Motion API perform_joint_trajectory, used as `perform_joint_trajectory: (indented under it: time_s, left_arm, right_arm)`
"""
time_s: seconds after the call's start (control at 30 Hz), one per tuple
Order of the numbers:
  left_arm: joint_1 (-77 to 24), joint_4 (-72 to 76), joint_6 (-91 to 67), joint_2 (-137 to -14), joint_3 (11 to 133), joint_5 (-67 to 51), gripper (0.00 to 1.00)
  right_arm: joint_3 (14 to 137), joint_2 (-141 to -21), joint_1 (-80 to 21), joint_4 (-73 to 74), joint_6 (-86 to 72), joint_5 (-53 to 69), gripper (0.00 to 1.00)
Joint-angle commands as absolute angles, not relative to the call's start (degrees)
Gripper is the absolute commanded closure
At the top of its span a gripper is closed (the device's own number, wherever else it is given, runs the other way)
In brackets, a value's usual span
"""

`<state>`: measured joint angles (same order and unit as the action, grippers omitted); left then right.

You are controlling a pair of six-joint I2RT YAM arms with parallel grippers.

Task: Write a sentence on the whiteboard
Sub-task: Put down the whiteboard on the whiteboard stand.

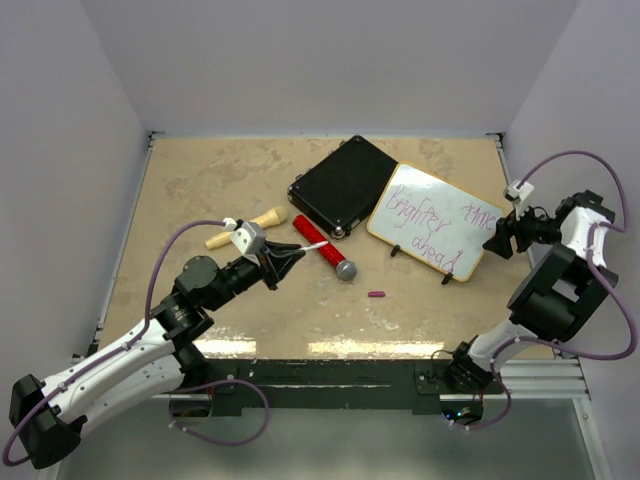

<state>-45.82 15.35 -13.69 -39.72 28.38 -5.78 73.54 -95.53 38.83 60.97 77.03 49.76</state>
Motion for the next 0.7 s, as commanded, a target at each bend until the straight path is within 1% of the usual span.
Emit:
perform_joint_trajectory:
  time_s: [0.0,0.37,0.47,0.53,0.57,0.6,0.67]
  left_arm:
    - [-45.7,17.6,-12.5,-39.2,28.7,-6.6,1.00]
    - [-45.7,17.8,-12.8,-38.8,28.1,-6.6,1.00]
    - [-45.7,17.8,-12.8,-38.7,28.2,-6.7,1.00]
    - [-45.7,17.7,-12.8,-38.3,28.1,-6.7,1.00]
    - [-45.7,17.8,-12.9,-38.2,28.1,-6.5,1.00]
    - [-45.7,17.8,-12.9,-38.2,28.1,-6.6,1.00]
    - [-45.7,18.1,-13.3,-38.5,27.9,-6.5,1.00]
  right_arm:
    - [75.2,-91.2,37.4,57.0,72.3,48.3,0.31]
    - [75.8,-79.9,30.8,45.5,58.2,41.3,0.30]
    - [77.7,-79.5,29.6,48.1,58.2,41.0,0.30]
    - [78.2,-78.8,27.6,50.1,60.3,43.1,0.30]
    - [78.1,-77.6,26.2,53.3,61.6,43.7,0.30]
    - [77.6,-77.1,21.7,55.1,64.7,44.3,0.30]
    - [75.9,-75.6,16.2,59.1,67.9,47.8,0.31]
